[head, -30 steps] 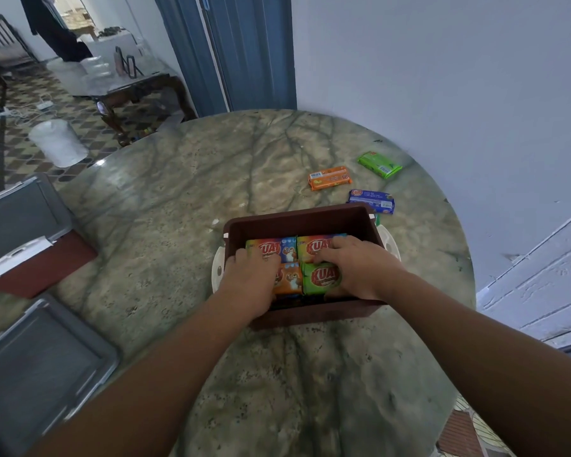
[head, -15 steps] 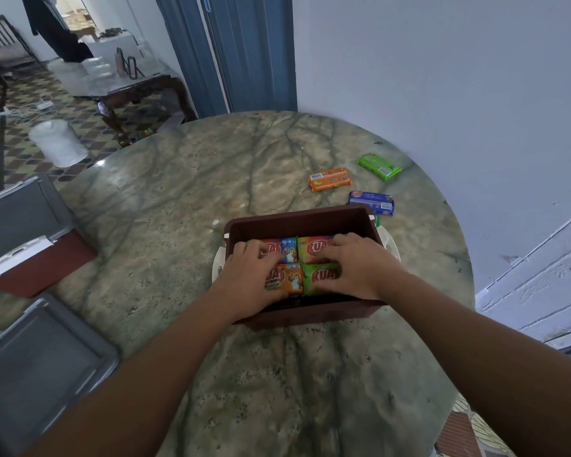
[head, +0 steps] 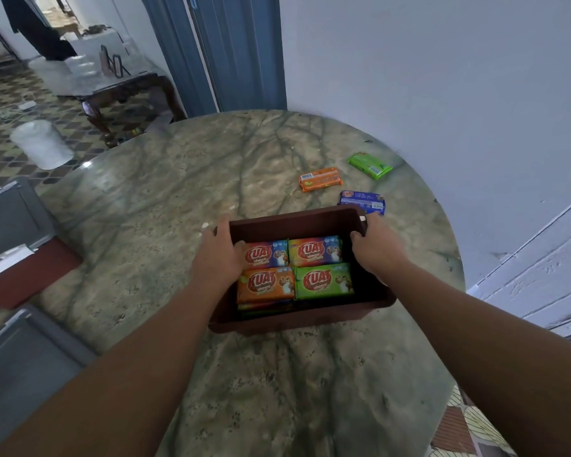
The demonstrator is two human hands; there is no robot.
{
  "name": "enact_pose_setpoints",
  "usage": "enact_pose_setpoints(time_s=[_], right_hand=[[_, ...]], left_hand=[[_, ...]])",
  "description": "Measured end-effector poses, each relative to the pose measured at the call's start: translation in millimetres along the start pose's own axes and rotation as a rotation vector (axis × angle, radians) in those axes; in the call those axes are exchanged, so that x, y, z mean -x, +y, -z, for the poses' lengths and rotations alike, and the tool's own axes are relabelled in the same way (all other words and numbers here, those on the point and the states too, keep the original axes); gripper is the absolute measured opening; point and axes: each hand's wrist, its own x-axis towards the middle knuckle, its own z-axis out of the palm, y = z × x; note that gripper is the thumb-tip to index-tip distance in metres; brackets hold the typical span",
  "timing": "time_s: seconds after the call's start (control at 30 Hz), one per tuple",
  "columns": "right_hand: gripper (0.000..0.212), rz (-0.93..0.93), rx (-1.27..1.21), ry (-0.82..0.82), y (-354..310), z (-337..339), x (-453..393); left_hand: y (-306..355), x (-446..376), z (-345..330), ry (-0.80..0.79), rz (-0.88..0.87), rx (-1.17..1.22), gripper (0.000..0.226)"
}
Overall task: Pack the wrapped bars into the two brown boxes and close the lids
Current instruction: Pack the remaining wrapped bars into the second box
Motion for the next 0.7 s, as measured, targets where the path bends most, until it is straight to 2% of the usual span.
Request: enact_pose_setpoints(time_s=[0.07,0.2,0.5,0.7], right_hand=[[0.022,-0.006,0.016,-0.009,-0.8,0.5,-1.2],[0.017,-0.001,0.037,-0.01,0.5,1.1,-3.0],[0.034,-0.03,0.01,0.009,20.6,18.9,5.3],[0.027,-0.088,0.072,0.035,46.7,46.2,10.8]], left_hand=[[-0.9,-2.6,-1.0,0.017,-0.01,-0.003,0.044],[0.6,-2.0,-0.7,-0.006,-0.012,-0.071,0.046],[21.9,1.2,-12.2,-0.019,-0.066,-0.079,0.046],[56.3,10.5,-21.8,-0.052,-0.109,-0.072,0.052]])
